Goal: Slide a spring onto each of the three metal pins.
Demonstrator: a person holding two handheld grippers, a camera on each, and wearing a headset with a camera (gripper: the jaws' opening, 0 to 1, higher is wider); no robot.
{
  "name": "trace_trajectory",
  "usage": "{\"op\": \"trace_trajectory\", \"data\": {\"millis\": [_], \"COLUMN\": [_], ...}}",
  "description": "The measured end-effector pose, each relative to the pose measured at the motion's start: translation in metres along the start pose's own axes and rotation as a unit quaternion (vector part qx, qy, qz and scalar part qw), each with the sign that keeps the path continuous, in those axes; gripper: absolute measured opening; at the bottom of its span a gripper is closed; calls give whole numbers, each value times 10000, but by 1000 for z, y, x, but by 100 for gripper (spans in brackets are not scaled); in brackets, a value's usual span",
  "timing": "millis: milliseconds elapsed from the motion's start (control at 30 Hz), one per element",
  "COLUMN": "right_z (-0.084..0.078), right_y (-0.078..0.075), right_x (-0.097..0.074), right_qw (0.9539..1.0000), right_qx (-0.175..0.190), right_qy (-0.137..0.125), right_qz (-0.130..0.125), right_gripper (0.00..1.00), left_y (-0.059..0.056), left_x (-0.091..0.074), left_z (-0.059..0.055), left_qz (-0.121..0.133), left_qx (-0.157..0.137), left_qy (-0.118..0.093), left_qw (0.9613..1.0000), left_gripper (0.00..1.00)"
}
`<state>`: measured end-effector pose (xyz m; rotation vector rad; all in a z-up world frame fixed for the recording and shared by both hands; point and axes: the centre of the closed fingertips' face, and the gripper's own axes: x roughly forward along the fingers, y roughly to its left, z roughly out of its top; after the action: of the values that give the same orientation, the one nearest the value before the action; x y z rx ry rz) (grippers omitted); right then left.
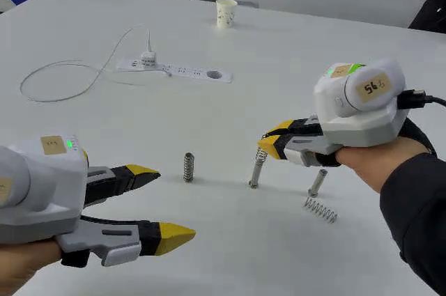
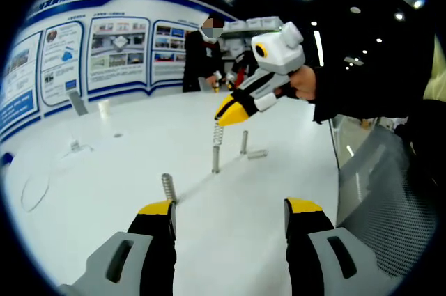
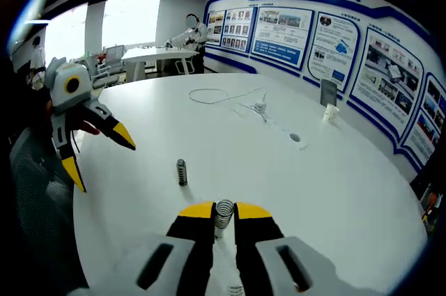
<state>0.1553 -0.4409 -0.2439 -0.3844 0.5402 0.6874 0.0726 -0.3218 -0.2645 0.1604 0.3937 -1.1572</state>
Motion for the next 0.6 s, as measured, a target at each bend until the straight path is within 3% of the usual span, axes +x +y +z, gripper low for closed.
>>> {"op": "trace_trajectory", "data": {"millis": [600], "right_z": [-11], "right_y": [-1], "right_x": [9], "right_qw": [10000], "right_qx": [48], "right_qy": [68], "right_qz": [35], "right_gripper": [11], "left_y": [0], "left_x": [1], "left_z": [-5], "left_qz": [-36], "left_qx": [-34], "left_qy": [66], "left_qw": [10000], "left_gripper": [63]}}
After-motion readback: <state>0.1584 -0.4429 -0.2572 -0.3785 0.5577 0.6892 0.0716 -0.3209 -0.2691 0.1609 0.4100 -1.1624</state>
